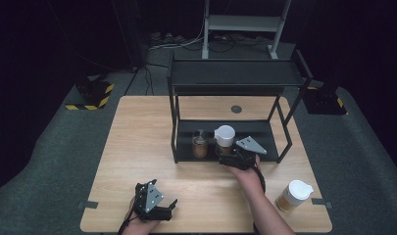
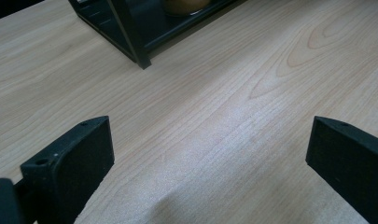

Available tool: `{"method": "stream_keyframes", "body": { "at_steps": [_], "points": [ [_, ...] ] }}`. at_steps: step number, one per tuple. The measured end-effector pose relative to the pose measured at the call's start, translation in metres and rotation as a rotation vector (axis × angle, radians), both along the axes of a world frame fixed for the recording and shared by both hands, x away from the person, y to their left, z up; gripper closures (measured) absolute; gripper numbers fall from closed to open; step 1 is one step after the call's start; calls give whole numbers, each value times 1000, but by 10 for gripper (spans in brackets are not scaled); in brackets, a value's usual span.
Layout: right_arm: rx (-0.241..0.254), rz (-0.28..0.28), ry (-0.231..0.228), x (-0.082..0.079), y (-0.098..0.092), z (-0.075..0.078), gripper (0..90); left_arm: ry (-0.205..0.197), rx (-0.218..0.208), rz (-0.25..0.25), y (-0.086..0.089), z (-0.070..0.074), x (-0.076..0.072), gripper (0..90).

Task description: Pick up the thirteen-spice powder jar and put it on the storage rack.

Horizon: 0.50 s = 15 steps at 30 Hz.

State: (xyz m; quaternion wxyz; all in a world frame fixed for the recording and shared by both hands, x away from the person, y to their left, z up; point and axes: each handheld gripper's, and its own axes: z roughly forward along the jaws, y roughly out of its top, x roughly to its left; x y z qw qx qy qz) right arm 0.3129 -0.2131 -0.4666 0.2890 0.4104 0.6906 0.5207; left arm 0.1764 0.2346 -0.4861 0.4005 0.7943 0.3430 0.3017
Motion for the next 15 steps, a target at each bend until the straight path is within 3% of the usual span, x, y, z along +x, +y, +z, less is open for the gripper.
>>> {"method": "stream_keyframes", "body": {
  "at_steps": [15],
  "points": [
    [-4,17,-18,-27,-10,0,0,0,3,0,-1,0,0,11]
  ]
}}
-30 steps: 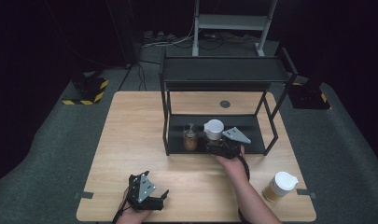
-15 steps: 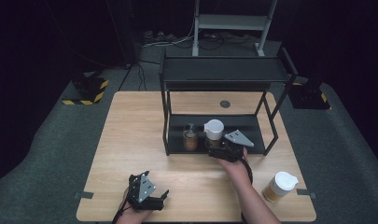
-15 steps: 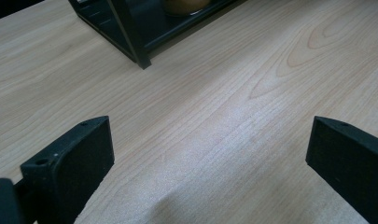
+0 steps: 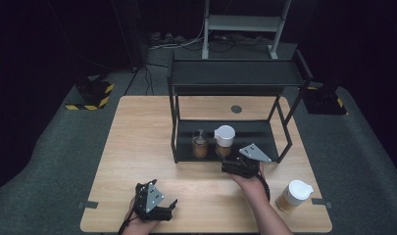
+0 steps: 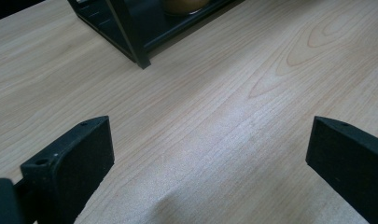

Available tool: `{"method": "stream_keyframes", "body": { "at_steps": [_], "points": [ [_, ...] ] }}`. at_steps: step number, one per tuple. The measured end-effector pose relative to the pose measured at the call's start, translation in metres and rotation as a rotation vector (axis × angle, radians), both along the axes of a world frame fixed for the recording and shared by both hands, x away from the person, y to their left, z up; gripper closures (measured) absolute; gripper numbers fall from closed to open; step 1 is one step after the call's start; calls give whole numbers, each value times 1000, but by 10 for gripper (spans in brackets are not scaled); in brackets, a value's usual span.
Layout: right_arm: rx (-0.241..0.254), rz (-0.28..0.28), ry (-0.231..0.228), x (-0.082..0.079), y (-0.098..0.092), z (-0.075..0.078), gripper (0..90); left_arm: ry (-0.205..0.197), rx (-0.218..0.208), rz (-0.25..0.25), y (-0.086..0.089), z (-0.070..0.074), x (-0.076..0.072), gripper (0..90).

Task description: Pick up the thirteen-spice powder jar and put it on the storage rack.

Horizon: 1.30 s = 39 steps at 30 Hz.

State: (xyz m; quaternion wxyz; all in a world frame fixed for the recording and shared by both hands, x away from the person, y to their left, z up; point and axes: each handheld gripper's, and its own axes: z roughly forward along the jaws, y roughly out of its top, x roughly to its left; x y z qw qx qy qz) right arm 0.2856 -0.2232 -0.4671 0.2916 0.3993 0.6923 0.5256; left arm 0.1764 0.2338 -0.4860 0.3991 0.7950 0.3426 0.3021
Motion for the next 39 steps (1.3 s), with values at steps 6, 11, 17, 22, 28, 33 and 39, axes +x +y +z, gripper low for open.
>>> {"method": "stream_keyframes", "body": {
  "at_steps": [6,11,17,22,28,33,39],
  "points": [
    [-4,7,-14,-14,-5,1,0,2,-1,2,0,0,0,11],
    [-14,14,-22,-24,-10,1,0,1,-1,3,0,0,0,11],
    [-30,16,-33,-38,-16,-1,0,0,0,1,0,0,0,11],
    [-38,27,-45,-52,-22,-3,0,-1,1,1,0,0,0,11],
    [-64,39,-61,-67,-25,-6,0,-4,4,-1,0,0,-1,11],
    [-93,47,-57,-79,-26,-10,0,-7,2,-3,0,-1,-1,11],
    [-132,59,-52,-94,-31,-14,0,-11,6,-4,0,-1,-2,11]
  ]
}}
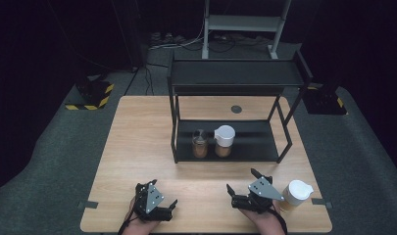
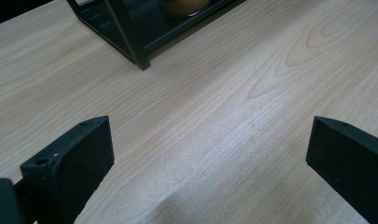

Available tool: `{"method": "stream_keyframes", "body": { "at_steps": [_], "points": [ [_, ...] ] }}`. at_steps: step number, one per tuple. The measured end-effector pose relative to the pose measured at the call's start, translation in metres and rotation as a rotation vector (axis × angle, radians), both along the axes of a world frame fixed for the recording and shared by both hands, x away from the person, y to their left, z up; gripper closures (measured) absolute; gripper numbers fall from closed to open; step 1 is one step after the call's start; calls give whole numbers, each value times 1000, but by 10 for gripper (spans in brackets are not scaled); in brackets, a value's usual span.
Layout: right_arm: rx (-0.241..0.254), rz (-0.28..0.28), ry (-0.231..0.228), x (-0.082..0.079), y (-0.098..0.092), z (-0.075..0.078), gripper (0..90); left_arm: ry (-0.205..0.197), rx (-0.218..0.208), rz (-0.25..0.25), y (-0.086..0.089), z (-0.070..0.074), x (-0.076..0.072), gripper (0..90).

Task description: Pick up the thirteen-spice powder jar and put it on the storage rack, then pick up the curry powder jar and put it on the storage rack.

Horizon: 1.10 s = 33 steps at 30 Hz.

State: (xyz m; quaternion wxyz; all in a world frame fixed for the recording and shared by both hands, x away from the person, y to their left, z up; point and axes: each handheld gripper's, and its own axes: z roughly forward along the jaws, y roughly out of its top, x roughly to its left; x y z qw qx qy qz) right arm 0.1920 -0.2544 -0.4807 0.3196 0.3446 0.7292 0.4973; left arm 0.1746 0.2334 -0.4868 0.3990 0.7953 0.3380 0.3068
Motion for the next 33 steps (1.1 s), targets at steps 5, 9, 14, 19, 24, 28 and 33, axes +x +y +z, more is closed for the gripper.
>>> {"method": "stream_keyframes", "body": {
  "at_steps": [5,9,14,19,24,28,33],
  "points": [
    [-19,-6,7,-11,-5,-3,0,-3,2,-2,0,0,0,10],
    [-29,-11,17,-15,-7,-5,0,-5,2,-2,0,0,-1,10],
    [-67,-7,36,-19,-4,-10,0,-3,-7,0,1,-1,-1,10],
    [-93,-11,50,-19,-1,-16,0,0,-4,-4,1,0,0,10],
    [-98,-18,39,-21,1,-18,0,-9,-4,-4,1,-1,-1,10],
    [-96,-19,35,-21,0,-19,0,-10,-4,-4,1,-1,-1,10],
    [-94,-20,32,-22,-1,-19,0,-6,-2,-3,0,-1,-1,10]
  ]
}}
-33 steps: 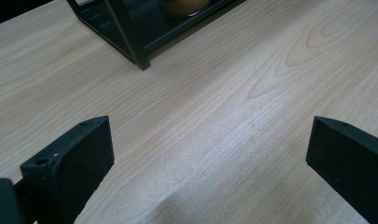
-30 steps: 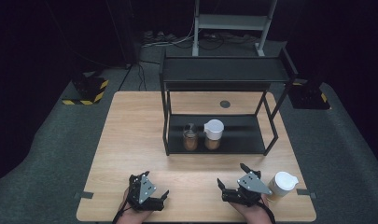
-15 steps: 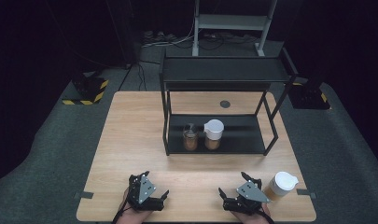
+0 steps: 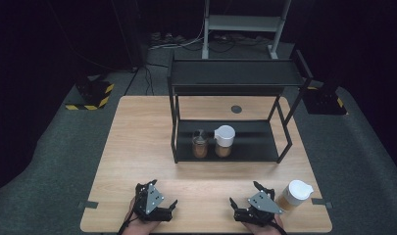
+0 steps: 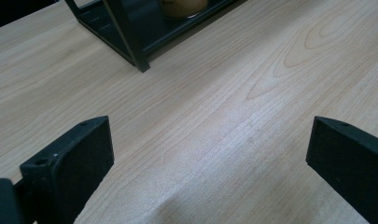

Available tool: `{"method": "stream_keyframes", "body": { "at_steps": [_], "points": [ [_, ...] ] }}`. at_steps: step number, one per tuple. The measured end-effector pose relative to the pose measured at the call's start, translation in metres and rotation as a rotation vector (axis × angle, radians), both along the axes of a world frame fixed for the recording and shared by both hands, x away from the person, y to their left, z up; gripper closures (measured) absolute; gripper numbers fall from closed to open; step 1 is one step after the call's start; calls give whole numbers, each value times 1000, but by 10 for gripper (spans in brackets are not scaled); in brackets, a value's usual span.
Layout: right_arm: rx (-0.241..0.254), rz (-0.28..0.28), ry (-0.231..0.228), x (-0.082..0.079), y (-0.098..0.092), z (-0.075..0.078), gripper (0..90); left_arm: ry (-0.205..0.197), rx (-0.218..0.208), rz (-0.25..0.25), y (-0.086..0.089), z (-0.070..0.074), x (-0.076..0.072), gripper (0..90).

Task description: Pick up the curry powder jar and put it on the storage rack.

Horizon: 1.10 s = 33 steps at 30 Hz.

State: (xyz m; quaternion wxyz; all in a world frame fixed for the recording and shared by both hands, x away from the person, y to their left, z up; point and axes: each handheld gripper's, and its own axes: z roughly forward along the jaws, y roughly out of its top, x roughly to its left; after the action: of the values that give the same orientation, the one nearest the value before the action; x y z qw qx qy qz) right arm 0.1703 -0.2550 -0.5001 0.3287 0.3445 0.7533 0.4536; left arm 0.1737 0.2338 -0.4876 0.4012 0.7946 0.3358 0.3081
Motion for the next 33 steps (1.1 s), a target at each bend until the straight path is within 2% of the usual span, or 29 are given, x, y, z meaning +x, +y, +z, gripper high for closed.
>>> {"method": "stream_keyframes", "body": {
  "at_steps": [6,10,14,16,23,33],
  "points": [
    [6,1,-6,-1,-1,-1,0,-6,-2,-2,0,-1,-1,10],
    [-7,17,-18,-3,1,-1,0,-10,3,-2,-1,-1,-2,10],
    [4,26,-24,-5,0,2,0,-7,13,-7,-2,0,-2,10],
    [0,40,-49,-9,-1,7,0,-2,13,-5,-2,0,-1,10],
    [26,68,-89,-19,-6,21,0,-5,7,-7,-1,-1,-1,10],
    [49,81,-128,-30,-13,36,0,-4,7,-11,0,0,-1,10]
  ]
}}
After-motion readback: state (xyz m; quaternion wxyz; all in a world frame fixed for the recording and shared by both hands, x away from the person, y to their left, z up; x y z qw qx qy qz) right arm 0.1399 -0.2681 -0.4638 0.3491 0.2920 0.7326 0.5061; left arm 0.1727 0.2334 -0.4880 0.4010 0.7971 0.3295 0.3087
